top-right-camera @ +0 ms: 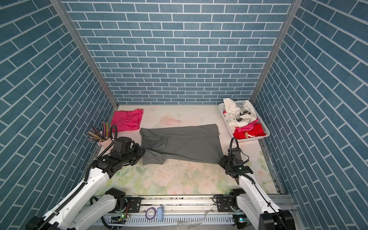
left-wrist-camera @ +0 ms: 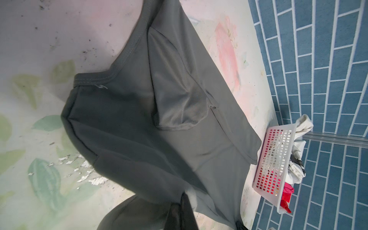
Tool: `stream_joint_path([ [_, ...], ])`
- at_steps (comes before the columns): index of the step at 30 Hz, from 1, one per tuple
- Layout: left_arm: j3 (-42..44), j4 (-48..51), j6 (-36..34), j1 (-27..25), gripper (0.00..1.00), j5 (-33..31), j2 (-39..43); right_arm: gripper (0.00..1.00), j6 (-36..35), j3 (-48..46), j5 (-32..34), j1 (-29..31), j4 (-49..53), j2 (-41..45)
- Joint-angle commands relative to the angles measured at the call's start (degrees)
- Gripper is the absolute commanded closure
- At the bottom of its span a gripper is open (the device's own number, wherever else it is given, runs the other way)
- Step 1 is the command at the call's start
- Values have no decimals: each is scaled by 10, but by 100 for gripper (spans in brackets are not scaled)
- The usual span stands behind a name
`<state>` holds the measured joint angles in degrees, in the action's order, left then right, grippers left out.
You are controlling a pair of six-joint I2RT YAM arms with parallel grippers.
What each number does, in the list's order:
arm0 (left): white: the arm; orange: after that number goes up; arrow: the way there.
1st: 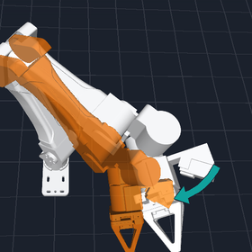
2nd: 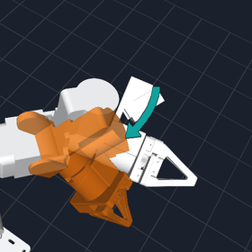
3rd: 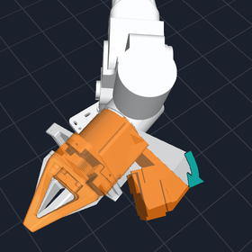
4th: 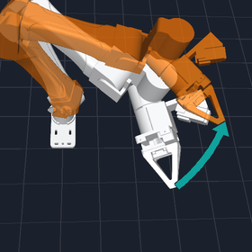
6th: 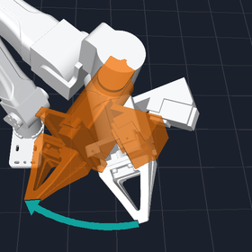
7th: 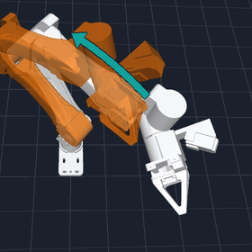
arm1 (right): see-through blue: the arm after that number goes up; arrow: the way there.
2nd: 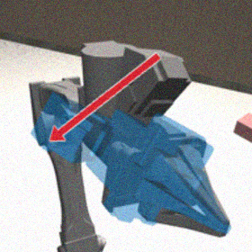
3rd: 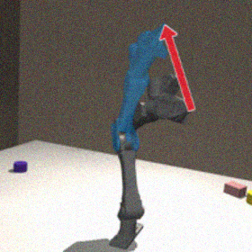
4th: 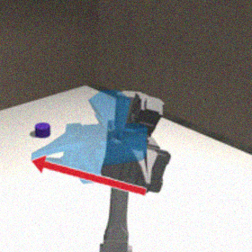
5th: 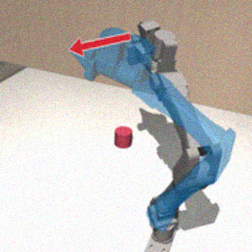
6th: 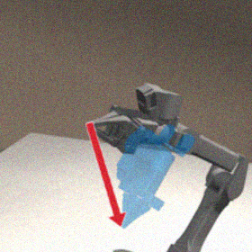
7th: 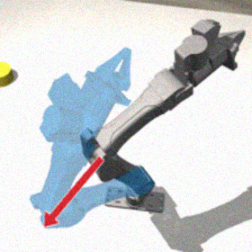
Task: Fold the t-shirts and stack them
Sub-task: 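Fold the grasped near edge over toward the far edge with both grippers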
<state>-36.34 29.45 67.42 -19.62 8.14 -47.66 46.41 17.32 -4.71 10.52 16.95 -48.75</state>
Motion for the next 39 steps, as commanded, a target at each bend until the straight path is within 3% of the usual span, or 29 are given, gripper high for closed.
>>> stream_joint_path([
  [1, 7, 39, 2, 16, 100, -19, 26, 100, -20, 19, 24, -8, 38, 15],
  [5, 9, -6, -5, 33, 100, -2, 13, 100, -44, 53, 10, -23, 12, -21],
  [19, -70, -105, -96, 77, 100, 20, -189, 100, -114, 225, -38, -27, -23, -264],
  [32, -104, -144, -130, 106, 100, 43, -290, 99, -155, 311, -46, -27, -24, -379],
  [39, -124, -151, -141, 106, 100, 38, -322, 94, -168, 336, -54, -27, -26, -433],
])
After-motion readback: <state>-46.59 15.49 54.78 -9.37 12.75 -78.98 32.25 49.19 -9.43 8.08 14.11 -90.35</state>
